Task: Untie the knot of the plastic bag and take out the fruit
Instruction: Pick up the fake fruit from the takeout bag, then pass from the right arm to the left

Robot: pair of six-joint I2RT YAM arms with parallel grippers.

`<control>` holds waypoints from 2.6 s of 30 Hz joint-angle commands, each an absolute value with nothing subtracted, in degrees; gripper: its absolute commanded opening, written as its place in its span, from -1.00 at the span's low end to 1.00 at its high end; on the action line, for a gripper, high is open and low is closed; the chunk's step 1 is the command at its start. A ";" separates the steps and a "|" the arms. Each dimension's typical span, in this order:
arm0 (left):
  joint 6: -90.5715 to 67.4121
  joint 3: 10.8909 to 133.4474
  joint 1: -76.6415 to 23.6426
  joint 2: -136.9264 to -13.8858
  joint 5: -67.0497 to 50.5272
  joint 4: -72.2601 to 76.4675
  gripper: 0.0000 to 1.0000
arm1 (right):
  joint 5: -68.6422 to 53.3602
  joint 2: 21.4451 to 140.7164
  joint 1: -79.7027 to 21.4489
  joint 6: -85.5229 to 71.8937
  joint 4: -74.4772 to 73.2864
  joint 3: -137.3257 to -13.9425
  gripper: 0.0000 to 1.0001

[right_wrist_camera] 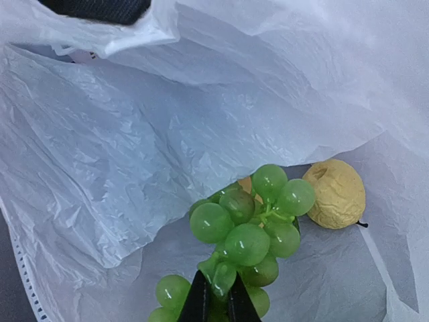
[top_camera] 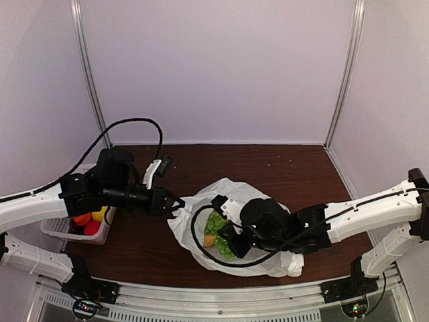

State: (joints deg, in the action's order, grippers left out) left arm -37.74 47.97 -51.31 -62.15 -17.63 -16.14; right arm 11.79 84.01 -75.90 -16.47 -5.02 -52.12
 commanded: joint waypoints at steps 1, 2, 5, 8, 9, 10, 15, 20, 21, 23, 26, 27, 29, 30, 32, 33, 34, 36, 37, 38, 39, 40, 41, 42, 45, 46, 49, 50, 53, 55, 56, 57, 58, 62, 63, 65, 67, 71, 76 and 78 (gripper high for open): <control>-38.57 49.34 -50.71 -63.54 -15.37 -15.35 -1.00 | 11.54 80.83 -76.36 -15.68 -5.74 -55.50 -1.00; -38.63 49.31 -50.71 -63.70 -15.53 -15.11 -1.00 | 11.37 80.59 -76.44 -15.62 -5.53 -56.00 -1.00; -38.76 49.29 -50.62 -63.87 -15.34 -14.93 -1.00 | 10.96 80.00 -76.57 -15.41 -4.14 -57.20 -1.00; -38.90 49.07 -50.03 -63.11 -14.54 -15.56 -1.00 | 10.62 78.79 -76.72 -15.27 -3.79 -57.94 -1.00; -39.05 48.90 -49.64 -62.77 -14.43 -15.84 -1.00 | 10.51 78.19 -76.67 -15.22 -3.67 -58.00 -1.00; -39.29 48.75 -49.13 -62.55 -14.42 -16.04 -1.00 | 10.51 77.55 -76.72 -15.27 -3.69 -58.03 -1.00; -40.07 47.60 -47.95 -62.06 -15.32 -14.83 -1.00 | 10.49 73.73 -76.79 -15.66 -2.39 -57.56 -1.00; -39.55 48.54 -47.99 -63.87 -17.55 -13.30 -1.00 | 9.92 70.24 -76.90 -16.91 2.17 -55.95 -0.99; -39.24 48.90 -47.99 -64.23 -17.98 -13.15 -1.00 | 9.85 69.81 -76.90 -17.17 3.06 -55.72 -0.98; -38.60 49.48 -47.99 -64.85 -18.66 -12.73 -1.00 | 10.21 69.24 -76.86 -17.58 4.93 -55.11 -0.98; -37.89 49.90 -47.99 -65.45 -19.94 -11.55 -1.00 | 13.23 69.36 -76.85 -18.11 7.70 -54.70 -0.96; -37.75 49.92 -47.99 -65.64 -20.43 -11.13 -1.00 | 14.83 69.63 -76.86 -18.40 8.28 -54.81 -0.96; -37.41 49.93 -47.99 -66.05 -21.52 -10.37 -1.00 | 17.60 70.37 -76.91 -18.74 9.23 -55.28 -0.96; -37.26 49.86 -47.99 -66.16 -21.95 -10.11 -1.00 | 18.88 70.73 -76.86 -18.90 9.94 -55.47 -0.96; -37.42 49.75 -47.99 -66.24 -22.14 -10.02 -1.00 | 21.27 71.42 -76.86 -19.27 10.45 -56.18 -0.96; -37.44 49.75 -47.99 -66.22 -22.16 -10.02 -1.00 | 22.17 71.56 -76.83 -19.45 10.44 -56.75 -0.96; -37.50 49.75 -47.93 -66.19 -22.36 -10.02 -1.00 | 23.36 71.74 -76.87 -19.49 10.26 -57.34 -0.95; -37.53 49.62 -47.99 -65.92 -22.47 -10.02 -1.00 | 25.15 72.04 -76.90 -19.51 9.74 -58.83 -0.95; -37.41 49.59 -47.99 -65.75 -22.64 -10.02 -1.00 | 26.08 72.21 -76.88 -19.47 9.60 -59.34 -0.95; -37.26 49.53 -47.99 -65.57 -22.65 -10.02 -1.00 | 26.91 72.24 -76.90 -19.37 9.70 -59.72 -0.94; -37.10 49.49 -47.99 -65.38 -22.58 -10.02 -1.00 | 27.72 72.37 -76.90 -19.35 10.06 -60.06 -0.93; -37.01 49.36 -47.99 -65.12 -22.41 -10.02 -1.00 | 28.24 72.61 -76.86 -19.33 10.52 -60.30 -0.92; -37.05 49.31 -47.99 -64.93 -22.18 -9.94 -1.00 | 28.63 72.86 -76.78 -19.18 10.84 -60.74 -0.92; -37.13 49.23 -47.99 -64.73 -22.01 -9.86 -1.00 | 28.92 73.37 -76.80 -18.94 10.94 -61.35 -0.92; -37.72 49.40 -47.99 -64.12 -21.46 -10.22 -0.92 | 30.09 74.72 -76.60 -18.40 9.75 -63.85 -0.92; -37.71 49.48 -47.99 -63.70 -20.76 -10.66 -0.58 | 30.38 75.02 -76.33 -18.39 9.37 -64.61 -0.92; -38.03 49.91 -47.99 -61.66 -16.99 -13.20 0.38 | 30.17 75.33 -75.38 -19.06 7.82 -65.37 -0.91; -38.05 50.52 -47.99 -60.59 -15.43 -14.59 0.57 | 30.00 75.11 -75.14 -19.09 7.12 -65.32 -0.91; -38.02 52.20 -47.99 -58.04 -11.87 -17.42 0.93 | 29.51 74.51 -74.46 -18.97 4.85 -65.19 -0.90; -38.06 53.50 -47.98 -56.68 -10.92 -17.35 0.95 | 28.66 74.11 -73.89 -19.08 3.73 -65.08 -0.90; -38.12 54.31 -47.99 -56.28 -10.69 -16.50 0.95 | 28.15 73.84 -73.74 -18.84 3.59 -64.79 -0.90; -38.22 55.24 -47.99 -56.03 -10.74 -15.47 0.95 | 27.67 73.46 -73.61 -18.60 3.78 -64.34 -0.90; -38.35 56.15 -47.99 -55.94 -11.13 -14.05 0.95 | 27.01 73.00 -73.60 -18.42 4.33 -63.84 -0.90; -40.97 58.88 -48.03 -57.39 -14.33 -7.22 0.95 | 23.10 71.44 -73.58 -18.00 8.26 -61.11 -0.89; -42.22 59.03 -48.11 -58.08 -15.46 -5.10 0.95 | 21.71 71.24 -73.62 -17.75 9.34 -60.63 -0.89; -44.43 58.99 -48.70 -59.74 -18.00 -0.94 0.95 | 18.82 71.15 -73.62 -16.96 10.99 -59.79 -0.89; -45.86 59.05 -50.34 -61.55 -19.63 3.46 0.95 | 17.46 71.25 -73.71 -16.54 12.01 -59.44 -0.89; -48.18 58.95 -52.90 -64.56 -21.06 9.02 0.95 | 16.14 71.95 -73.69 -16.21 12.67 -59.73 -0.89; -50.30 57.51 -53.58 -66.30 -21.73 13.06 0.95 | 14.09 72.73 -73.85 -16.21 13.62 -59.80 -0.90; -50.38 57.39 -53.60 -66.81 -21.95 13.52 0.95 | 12.63 73.15 -73.97 -15.90 14.03 -59.89 -0.90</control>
State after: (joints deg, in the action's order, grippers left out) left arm -48.45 58.24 -53.39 -66.00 -20.49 6.94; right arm 16.21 72.40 -73.84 -16.67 11.51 -60.31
